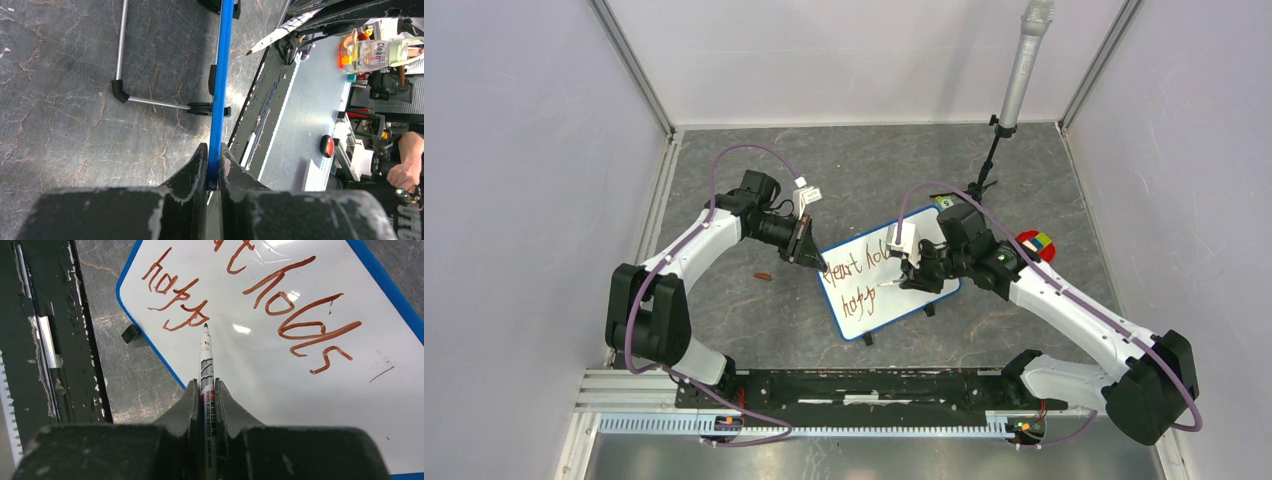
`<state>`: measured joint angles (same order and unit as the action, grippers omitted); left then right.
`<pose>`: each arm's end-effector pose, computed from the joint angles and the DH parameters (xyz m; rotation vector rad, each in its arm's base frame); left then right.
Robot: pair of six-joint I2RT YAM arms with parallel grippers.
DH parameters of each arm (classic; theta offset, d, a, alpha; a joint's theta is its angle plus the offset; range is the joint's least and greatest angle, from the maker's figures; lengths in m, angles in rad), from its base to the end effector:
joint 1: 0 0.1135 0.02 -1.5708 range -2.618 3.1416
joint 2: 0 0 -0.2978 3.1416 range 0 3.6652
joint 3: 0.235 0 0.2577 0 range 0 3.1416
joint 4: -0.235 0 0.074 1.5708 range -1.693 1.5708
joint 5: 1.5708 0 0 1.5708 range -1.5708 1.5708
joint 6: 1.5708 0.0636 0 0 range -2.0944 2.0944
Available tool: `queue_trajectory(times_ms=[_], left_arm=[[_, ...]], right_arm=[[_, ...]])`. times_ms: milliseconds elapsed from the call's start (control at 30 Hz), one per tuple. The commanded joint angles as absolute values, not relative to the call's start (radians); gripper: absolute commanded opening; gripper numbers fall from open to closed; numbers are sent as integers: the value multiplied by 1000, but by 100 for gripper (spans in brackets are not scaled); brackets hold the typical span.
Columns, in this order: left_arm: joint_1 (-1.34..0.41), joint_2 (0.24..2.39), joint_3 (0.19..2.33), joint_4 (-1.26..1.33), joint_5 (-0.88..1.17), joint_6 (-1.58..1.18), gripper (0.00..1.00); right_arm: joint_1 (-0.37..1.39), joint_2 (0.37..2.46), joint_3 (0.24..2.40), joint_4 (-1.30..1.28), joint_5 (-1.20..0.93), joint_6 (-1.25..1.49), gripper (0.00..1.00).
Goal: Write a sentence on the whiteboard
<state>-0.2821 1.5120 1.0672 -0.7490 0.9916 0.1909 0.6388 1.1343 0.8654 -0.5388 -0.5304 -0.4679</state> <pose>0.2681 -0.1331 0.2559 0.8337 2.3619 -1.3678 0.1741 0.1694 0.2815 -1.4431 1.8523 0.7116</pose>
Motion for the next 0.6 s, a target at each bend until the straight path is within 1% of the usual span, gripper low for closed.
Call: queue_trajectory(times_ms=[0,567], left_arm=[[-282,1513,1103,-745,970,214,2],[-282,1518,1101,-745,968,216,2]], right_arm=[[640,1138,867,-499,-533,-468,0],[705,1159,827,-479,-402,-484,0]])
